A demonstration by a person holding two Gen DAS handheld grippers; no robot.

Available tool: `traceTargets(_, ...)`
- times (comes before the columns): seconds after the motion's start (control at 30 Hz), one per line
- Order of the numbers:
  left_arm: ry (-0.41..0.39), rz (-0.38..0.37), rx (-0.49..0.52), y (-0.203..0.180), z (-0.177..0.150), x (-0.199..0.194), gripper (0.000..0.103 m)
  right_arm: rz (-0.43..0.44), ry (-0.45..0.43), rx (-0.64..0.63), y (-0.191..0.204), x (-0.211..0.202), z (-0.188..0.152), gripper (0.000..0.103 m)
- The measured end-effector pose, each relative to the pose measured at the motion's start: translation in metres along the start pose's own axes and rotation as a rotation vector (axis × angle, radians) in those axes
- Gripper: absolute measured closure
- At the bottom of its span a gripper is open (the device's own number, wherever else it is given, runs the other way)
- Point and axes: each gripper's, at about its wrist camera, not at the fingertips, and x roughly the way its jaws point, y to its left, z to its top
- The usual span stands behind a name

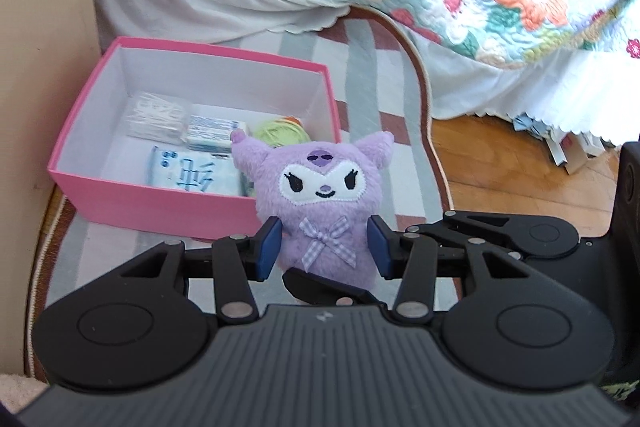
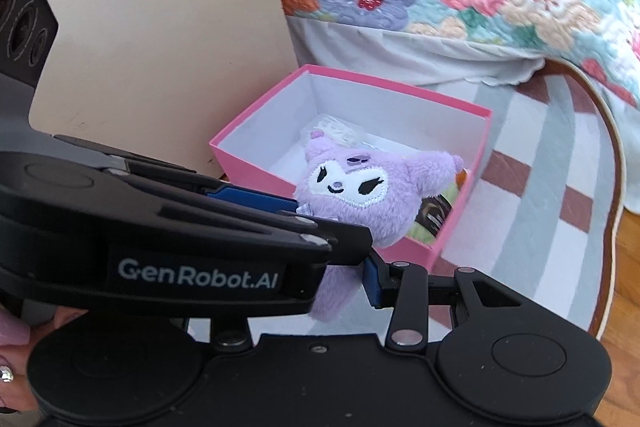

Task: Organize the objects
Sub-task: 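Lift the plush toy with the left gripper over the pink box, then lower the plush toy into the pink box and open the left gripper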

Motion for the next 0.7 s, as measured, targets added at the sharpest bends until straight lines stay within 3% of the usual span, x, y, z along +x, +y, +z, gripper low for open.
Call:
traceTargets(0.37,-0.064,0.045,-0.024,0.033,0.015,-0.012,0.058,0.038,-0.027,-0.068,0.017,0.021,0.027,0.056)
traceTargets(0.7,-0.123,0.114,-0.024,0.071,0.05,-0.018,0.058,0.11,-0.071,-0.082,0.022,0.055,0.068,0.056)
